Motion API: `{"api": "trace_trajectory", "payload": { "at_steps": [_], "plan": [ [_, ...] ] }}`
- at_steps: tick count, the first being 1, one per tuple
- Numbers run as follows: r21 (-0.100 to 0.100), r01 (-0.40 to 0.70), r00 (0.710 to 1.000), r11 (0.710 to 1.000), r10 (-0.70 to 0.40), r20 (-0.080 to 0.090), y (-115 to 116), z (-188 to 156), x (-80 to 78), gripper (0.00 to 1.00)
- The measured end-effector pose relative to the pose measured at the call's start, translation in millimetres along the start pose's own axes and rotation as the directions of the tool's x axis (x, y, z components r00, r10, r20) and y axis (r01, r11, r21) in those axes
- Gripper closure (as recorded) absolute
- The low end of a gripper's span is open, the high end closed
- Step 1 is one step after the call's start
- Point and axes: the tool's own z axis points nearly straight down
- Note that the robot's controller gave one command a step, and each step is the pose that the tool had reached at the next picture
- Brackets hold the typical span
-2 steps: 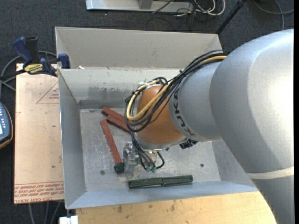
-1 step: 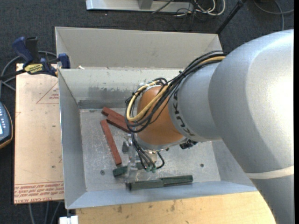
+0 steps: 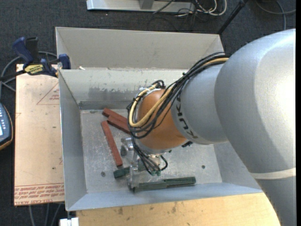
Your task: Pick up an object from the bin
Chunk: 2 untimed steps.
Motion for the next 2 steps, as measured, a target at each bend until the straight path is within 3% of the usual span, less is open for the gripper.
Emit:
{"api": "trace_trajectory", "payload": {
  "at_steps": [1, 2],
  "plan": [
    [0.003, 0.001, 1.000, 1.000, -0.001, -0.018, -1, 3, 4.6, 1.00],
    [0.003, -0.013, 1.000, 1.000, 0.013, -0.010, -28, -105, 0.4, 1.00]
  ]
}}
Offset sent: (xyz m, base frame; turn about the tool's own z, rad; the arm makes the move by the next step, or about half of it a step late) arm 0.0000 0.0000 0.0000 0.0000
